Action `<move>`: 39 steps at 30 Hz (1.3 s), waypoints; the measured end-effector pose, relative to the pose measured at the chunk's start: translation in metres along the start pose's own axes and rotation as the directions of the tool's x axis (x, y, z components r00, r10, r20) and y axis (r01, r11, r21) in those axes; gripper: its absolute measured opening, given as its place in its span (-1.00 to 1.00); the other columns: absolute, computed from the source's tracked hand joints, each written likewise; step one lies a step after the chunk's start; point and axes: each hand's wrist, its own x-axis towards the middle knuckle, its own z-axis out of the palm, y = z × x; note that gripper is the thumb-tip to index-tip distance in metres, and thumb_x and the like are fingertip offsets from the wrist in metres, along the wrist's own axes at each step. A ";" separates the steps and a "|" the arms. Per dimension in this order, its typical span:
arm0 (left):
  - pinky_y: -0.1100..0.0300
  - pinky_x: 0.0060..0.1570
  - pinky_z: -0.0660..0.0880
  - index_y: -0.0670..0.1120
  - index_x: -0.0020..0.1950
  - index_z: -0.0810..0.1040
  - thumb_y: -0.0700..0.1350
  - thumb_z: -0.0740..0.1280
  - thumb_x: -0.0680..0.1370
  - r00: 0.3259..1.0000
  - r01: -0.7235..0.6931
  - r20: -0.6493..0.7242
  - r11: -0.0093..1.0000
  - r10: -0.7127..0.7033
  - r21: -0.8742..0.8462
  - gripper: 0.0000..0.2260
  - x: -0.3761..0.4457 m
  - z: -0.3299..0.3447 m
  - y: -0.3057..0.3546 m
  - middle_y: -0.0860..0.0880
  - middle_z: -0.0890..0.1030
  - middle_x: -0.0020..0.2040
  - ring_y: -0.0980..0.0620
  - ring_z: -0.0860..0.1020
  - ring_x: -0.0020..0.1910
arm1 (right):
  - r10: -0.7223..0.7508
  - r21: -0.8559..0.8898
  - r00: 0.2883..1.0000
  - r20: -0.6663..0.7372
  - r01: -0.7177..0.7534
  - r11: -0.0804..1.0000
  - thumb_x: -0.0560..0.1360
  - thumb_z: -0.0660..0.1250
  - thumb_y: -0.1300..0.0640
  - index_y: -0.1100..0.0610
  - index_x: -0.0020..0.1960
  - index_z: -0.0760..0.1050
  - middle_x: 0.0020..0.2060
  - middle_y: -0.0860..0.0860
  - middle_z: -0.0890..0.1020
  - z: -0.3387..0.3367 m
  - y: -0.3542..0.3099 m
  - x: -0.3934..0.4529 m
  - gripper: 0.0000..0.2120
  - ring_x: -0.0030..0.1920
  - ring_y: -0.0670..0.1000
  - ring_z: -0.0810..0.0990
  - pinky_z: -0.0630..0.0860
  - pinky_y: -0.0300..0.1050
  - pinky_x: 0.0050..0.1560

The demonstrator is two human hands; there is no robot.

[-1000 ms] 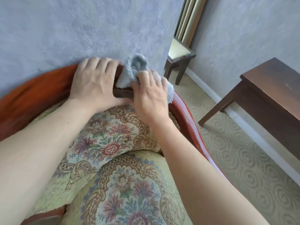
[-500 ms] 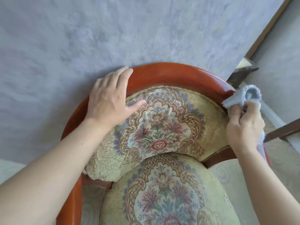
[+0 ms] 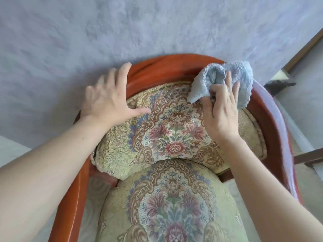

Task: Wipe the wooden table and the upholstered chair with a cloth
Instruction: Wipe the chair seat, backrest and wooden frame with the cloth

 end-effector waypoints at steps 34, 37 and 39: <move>-0.17 -0.21 0.51 -0.05 0.46 0.20 0.59 0.39 0.12 0.998 0.025 -0.058 0.999 -0.022 0.037 0.12 0.000 0.008 0.003 -0.26 0.51 0.15 -0.33 0.60 -0.04 | -0.051 -0.084 0.964 -0.261 0.030 0.996 0.64 0.21 0.15 0.21 0.08 0.53 0.08 0.18 0.62 0.111 -0.045 -0.017 -0.83 0.42 0.30 0.39 0.09 0.28 0.52; -0.20 -0.22 0.50 -0.07 0.46 0.22 0.58 0.40 0.11 0.998 0.023 -0.066 0.999 -0.021 0.029 0.13 0.001 0.008 0.003 -0.27 0.51 0.15 -0.35 0.60 -0.03 | -0.242 -0.123 0.958 -0.156 0.224 0.967 0.62 0.24 0.17 0.17 0.15 0.48 0.13 0.19 0.61 0.109 -0.038 -0.020 -0.86 0.42 0.28 0.40 0.14 0.25 0.52; -0.20 -0.20 0.51 -0.06 0.47 0.21 0.59 0.38 0.12 0.998 0.024 -0.063 0.999 -0.022 0.030 0.12 0.001 0.007 0.003 -0.27 0.51 0.16 -0.35 0.60 -0.03 | -0.311 -0.243 0.949 -0.056 0.290 0.926 0.58 0.30 0.20 0.11 0.21 0.41 0.26 0.18 0.58 0.094 -0.013 -0.021 -0.78 0.44 0.25 0.39 0.12 0.17 0.55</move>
